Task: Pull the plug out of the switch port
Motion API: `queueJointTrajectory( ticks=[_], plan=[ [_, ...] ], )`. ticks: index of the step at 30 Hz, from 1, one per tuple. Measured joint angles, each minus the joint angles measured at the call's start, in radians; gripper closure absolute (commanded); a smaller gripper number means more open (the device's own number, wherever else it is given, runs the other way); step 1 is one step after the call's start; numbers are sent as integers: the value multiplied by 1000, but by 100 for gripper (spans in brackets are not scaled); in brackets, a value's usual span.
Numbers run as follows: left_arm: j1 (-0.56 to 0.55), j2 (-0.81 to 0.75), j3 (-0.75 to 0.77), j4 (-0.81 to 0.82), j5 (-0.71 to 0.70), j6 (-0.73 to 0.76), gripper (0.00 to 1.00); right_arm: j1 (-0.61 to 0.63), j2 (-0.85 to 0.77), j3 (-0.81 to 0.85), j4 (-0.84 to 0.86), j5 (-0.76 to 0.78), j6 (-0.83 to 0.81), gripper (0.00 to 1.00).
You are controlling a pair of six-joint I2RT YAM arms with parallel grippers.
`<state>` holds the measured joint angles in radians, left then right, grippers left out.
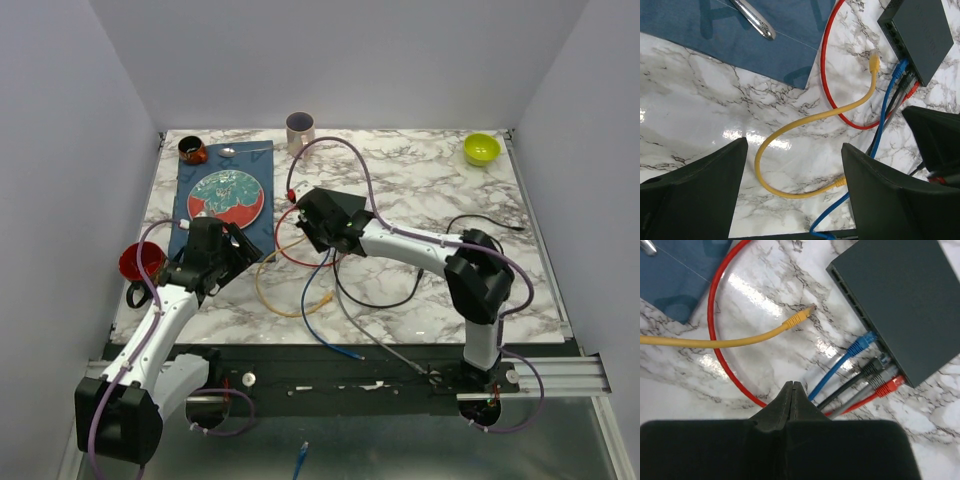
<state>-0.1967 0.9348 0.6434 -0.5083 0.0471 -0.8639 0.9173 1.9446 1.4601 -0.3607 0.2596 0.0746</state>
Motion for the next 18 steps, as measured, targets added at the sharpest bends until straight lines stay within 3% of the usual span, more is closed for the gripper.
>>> queueJointTrajectory(
  ticks=[1,4,18],
  plan=[
    [0,0,-5,6,4,0,11,0,-38,-14,3,3,7,81],
    [0,0,-21,29,21,8,8,0,-124,-43,8,6,37,76],
    [0,238,22,129,104,98,16,0,-270,-123,15,3,109,76]
  ],
)
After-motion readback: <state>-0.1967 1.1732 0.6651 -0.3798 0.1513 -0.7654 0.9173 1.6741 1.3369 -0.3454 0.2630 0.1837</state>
